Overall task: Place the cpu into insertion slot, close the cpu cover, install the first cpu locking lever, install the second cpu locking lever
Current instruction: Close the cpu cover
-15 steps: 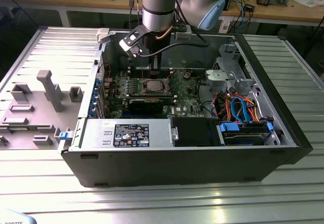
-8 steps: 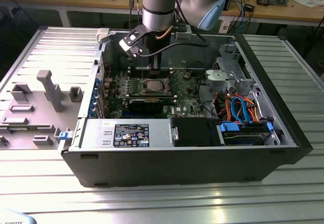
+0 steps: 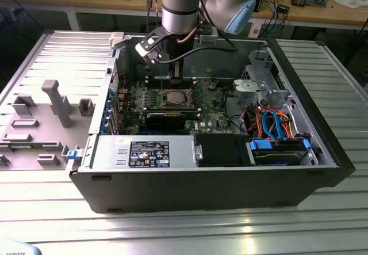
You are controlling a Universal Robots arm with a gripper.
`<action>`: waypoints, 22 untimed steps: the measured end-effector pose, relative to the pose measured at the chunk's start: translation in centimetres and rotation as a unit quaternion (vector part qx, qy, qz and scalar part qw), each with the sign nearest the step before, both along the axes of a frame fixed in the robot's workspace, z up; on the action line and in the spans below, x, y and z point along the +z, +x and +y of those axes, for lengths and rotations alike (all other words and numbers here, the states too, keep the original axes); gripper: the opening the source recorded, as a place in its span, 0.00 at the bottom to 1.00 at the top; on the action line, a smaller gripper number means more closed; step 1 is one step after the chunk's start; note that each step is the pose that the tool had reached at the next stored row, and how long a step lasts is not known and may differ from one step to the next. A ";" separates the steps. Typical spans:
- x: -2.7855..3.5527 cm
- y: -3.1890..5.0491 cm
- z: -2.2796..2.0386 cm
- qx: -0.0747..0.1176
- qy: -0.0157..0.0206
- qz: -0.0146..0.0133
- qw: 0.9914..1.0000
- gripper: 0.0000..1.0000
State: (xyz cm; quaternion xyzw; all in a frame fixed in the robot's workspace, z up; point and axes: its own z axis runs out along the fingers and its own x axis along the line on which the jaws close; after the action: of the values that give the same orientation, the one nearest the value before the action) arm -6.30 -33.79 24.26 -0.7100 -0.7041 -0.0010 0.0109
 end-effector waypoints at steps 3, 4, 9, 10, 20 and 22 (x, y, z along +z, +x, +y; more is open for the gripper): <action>0.06 0.00 0.00 0.000 0.000 0.000 1.000 0.11; 0.07 0.00 0.00 0.000 0.000 0.000 1.000 0.11; 0.12 -0.05 0.00 0.000 -0.001 0.000 1.000 0.11; 0.12 -0.06 0.00 0.000 -0.001 -0.001 1.000 0.11; 0.41 -0.06 0.00 0.000 -0.001 -0.001 1.000 0.11; 0.52 -0.06 0.00 0.000 -0.001 -0.001 1.000 0.11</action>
State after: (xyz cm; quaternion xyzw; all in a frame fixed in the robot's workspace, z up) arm -6.36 -33.79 24.78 -0.7100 -0.7041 -0.0008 0.0096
